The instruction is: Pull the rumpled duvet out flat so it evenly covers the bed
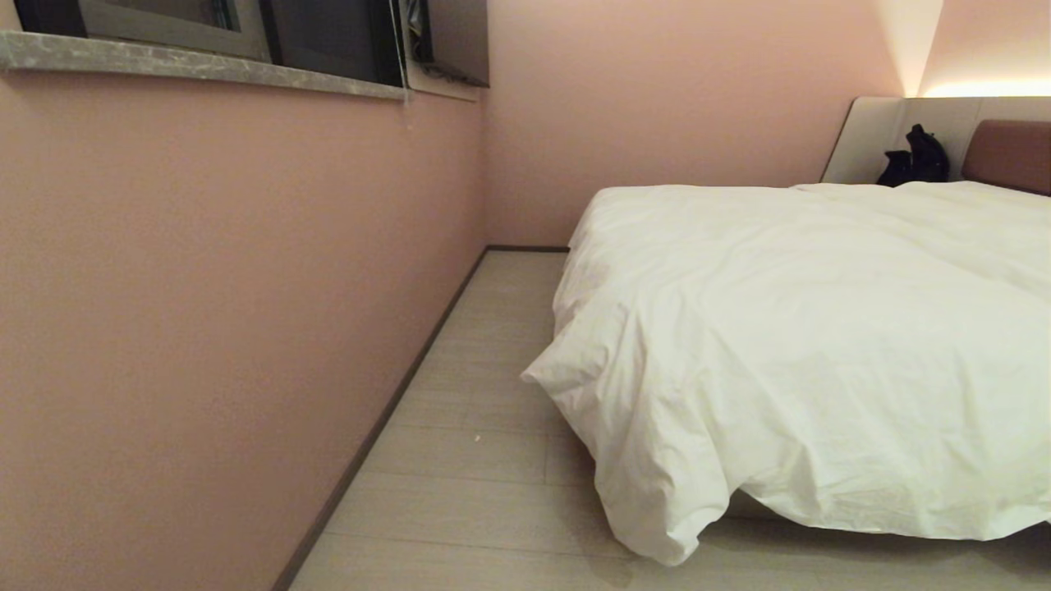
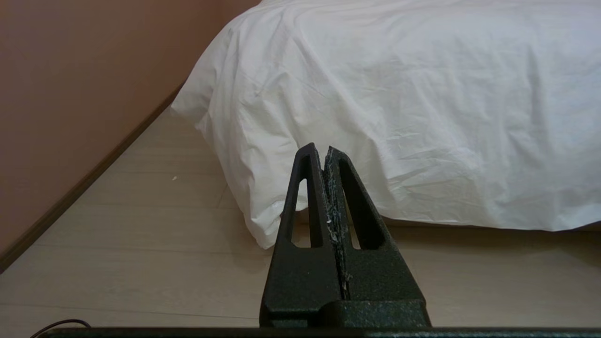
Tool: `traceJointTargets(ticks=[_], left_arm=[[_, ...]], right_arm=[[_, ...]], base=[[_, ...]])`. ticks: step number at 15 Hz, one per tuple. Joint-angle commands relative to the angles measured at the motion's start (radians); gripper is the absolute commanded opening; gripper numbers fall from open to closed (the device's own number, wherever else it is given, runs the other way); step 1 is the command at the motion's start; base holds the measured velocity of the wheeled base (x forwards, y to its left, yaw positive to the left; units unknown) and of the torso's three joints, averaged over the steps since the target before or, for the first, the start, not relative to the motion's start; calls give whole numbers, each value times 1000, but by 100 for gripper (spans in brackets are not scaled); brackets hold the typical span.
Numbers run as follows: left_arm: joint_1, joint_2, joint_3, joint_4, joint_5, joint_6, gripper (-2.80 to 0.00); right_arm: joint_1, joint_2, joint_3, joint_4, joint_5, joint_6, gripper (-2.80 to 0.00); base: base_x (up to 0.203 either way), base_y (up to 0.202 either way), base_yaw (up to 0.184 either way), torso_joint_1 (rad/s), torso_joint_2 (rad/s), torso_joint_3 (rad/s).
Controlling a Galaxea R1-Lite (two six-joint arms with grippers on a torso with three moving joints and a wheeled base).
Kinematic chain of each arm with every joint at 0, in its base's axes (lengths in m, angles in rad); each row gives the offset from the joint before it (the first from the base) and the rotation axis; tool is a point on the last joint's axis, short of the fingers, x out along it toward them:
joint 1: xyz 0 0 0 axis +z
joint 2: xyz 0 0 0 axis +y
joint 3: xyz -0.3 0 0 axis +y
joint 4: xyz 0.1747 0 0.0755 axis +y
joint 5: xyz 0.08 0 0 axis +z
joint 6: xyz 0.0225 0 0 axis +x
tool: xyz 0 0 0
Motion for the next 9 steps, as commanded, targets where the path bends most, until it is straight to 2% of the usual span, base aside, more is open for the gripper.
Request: traceJointTargets(ticks=[1,9], left_arm=[[0,0,0,0,0,0,-280],[0,0,0,0,0,0,-280]], right_arm=[[0,0,0,-1,0,0,-280],[0,0,0,-1,0,0,-280]], base=[[0,0,0,0,0,0],[0,0,0,0,0,0]])
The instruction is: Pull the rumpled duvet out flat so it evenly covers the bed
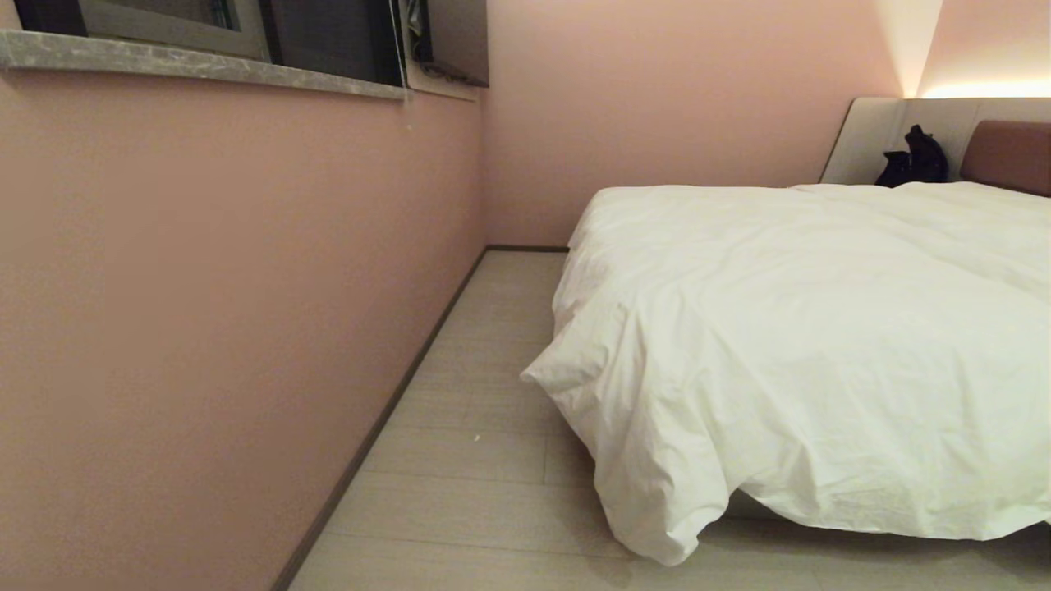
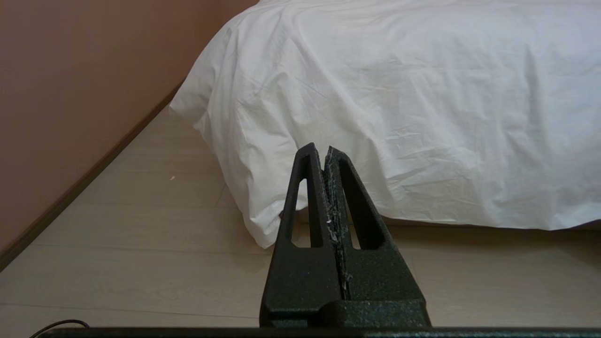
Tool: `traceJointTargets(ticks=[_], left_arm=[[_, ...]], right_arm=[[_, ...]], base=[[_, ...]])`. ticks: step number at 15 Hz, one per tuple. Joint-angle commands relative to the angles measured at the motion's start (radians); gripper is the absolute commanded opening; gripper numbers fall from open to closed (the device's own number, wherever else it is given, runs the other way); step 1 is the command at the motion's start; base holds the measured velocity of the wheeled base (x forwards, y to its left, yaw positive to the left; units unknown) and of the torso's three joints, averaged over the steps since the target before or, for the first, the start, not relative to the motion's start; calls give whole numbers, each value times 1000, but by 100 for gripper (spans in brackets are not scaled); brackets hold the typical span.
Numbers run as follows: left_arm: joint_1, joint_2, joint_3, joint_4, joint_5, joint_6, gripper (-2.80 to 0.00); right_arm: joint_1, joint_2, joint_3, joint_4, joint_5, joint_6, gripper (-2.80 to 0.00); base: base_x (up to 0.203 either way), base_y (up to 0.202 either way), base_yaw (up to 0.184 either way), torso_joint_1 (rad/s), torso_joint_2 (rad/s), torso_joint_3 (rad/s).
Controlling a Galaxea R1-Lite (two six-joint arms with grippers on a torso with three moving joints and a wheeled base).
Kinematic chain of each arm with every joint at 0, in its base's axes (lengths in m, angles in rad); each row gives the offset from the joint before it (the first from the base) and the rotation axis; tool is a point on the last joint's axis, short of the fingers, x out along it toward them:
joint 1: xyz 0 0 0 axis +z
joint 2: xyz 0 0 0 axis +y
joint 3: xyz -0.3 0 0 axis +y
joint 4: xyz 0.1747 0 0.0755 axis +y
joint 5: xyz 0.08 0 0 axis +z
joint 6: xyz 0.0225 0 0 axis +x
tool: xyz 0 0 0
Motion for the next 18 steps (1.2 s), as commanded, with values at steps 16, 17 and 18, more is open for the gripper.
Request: traceJointTargets(ticks=[16,17,18], left_arm=[[1,0,0,0,0,0,-280],[1,0,0,0,0,0,-280],[1,0,0,0,0,0,-280]], right_arm=[[0,0,0,0,0,-3,-280],[0,0,0,0,0,-3,-280],[0,0,0,0,0,-1,-280]], base=[[0,0,0,0,0,0],[0,0,0,0,0,0],[0,0,0,0,0,0]])
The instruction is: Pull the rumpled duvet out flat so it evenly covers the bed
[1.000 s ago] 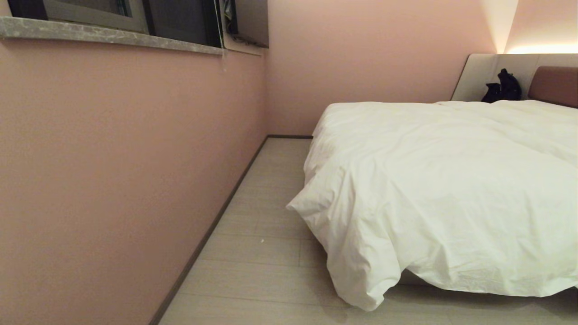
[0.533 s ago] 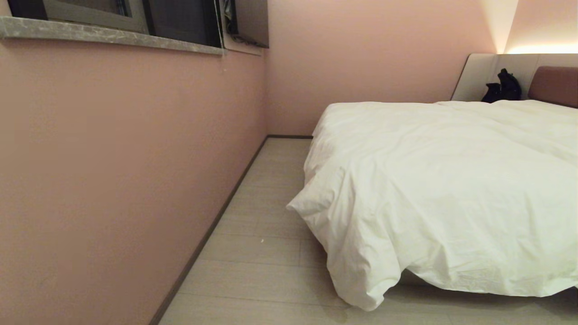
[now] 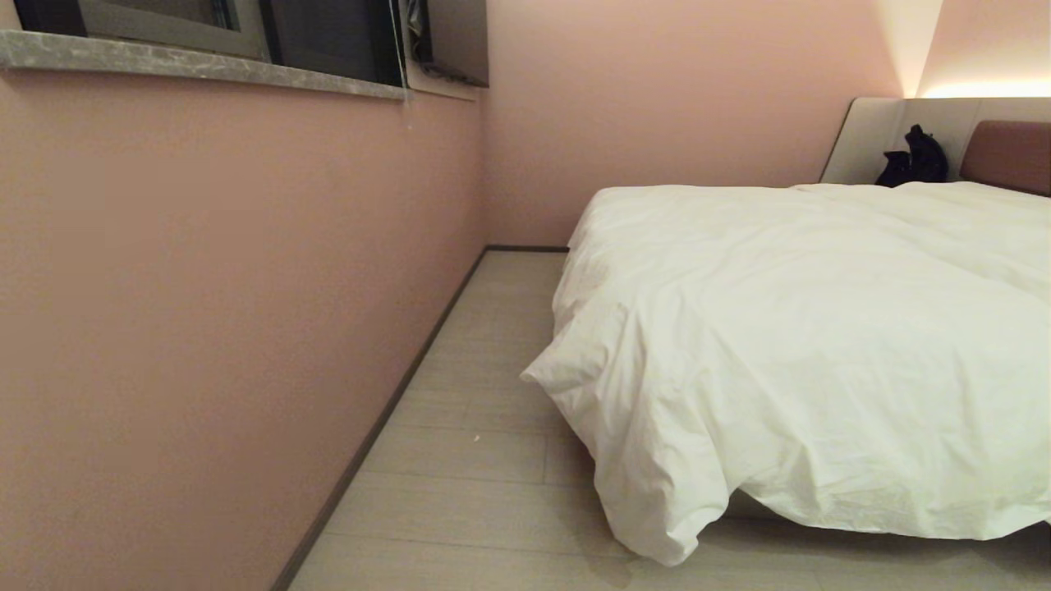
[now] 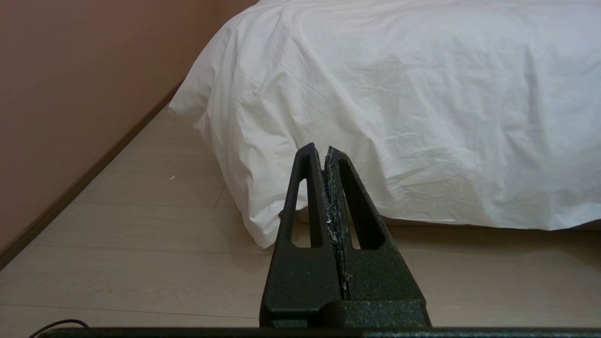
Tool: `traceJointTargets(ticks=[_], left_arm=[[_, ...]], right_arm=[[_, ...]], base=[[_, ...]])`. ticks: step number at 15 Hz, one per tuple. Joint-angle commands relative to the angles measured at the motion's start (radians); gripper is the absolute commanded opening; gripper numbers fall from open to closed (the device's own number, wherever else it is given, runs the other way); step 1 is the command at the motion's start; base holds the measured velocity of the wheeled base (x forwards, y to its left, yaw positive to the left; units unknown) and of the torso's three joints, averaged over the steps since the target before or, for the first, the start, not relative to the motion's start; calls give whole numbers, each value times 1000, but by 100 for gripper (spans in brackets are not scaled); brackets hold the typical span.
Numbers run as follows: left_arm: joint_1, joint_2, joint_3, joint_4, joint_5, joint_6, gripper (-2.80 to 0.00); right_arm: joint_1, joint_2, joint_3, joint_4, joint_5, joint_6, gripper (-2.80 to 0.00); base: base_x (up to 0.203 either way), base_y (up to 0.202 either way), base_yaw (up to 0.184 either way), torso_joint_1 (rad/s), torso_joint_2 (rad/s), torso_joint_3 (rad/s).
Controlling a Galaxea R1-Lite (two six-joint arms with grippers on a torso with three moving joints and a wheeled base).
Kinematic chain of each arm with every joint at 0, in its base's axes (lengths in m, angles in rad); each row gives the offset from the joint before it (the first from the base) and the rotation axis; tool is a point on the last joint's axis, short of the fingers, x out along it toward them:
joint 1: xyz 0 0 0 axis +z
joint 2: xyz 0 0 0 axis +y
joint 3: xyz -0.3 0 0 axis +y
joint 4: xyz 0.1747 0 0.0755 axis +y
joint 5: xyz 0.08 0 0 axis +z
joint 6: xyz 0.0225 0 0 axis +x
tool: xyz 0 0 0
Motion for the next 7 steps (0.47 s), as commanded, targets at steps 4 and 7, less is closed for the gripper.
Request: traceJointTargets(ticks=[4,7], left_arm=[[0,0,0,0,0,0,-280],[0,0,0,0,0,0,-280]], right_arm=[[0,0,0,1,0,6,-280],[0,0,0,0,0,4,-280]], base=[[0,0,0,0,0,0],[0,0,0,0,0,0]])
